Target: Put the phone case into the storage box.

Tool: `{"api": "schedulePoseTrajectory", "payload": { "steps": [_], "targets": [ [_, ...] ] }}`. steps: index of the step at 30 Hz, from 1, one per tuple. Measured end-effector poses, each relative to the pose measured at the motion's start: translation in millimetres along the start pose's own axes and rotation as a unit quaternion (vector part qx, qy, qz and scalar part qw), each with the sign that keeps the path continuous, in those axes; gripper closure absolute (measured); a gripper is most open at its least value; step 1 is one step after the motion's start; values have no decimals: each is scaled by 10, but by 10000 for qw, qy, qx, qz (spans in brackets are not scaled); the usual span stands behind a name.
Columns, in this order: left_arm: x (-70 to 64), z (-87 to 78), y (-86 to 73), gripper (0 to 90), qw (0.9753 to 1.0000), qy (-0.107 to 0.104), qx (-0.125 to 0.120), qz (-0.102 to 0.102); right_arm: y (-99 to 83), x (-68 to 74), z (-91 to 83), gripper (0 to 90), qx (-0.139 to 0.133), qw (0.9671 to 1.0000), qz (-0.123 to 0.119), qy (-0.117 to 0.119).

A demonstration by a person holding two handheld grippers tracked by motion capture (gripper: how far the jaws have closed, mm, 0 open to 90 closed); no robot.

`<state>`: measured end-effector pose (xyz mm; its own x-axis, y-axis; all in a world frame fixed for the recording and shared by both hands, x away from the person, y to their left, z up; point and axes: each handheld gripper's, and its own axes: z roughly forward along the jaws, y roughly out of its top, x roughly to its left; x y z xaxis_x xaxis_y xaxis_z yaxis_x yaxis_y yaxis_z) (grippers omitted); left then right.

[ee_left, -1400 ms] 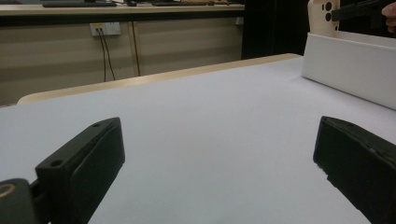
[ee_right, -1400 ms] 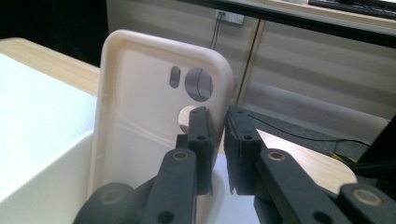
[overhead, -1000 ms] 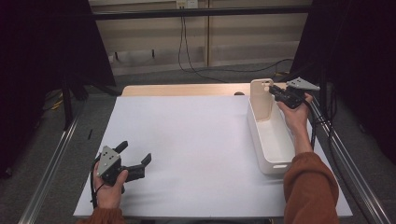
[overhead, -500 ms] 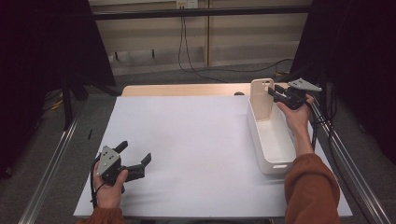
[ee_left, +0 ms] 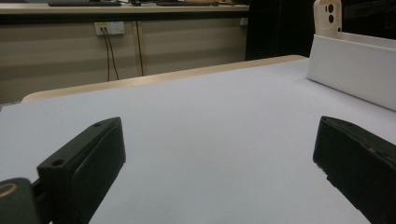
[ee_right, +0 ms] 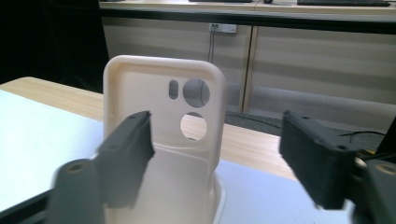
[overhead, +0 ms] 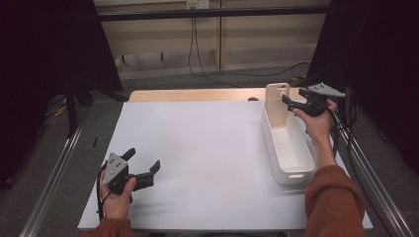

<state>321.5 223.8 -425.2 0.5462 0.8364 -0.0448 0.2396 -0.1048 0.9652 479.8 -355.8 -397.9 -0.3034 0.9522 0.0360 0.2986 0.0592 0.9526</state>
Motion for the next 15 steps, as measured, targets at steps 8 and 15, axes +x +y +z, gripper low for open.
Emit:
{"api": "schedulePoseTrajectory", "payload": {
  "steps": [8, 15],
  "targets": [
    [6, -11, 2, 26, 10000, 14, -31, 6, -6, 10, -48, 47, -54, 9999, 91, -80],
    [-1, -12, 1, 25, 10000, -28, -15, 32, 14, 82, -80, 1, -127, 9999, 76, -57]
  ]
}}
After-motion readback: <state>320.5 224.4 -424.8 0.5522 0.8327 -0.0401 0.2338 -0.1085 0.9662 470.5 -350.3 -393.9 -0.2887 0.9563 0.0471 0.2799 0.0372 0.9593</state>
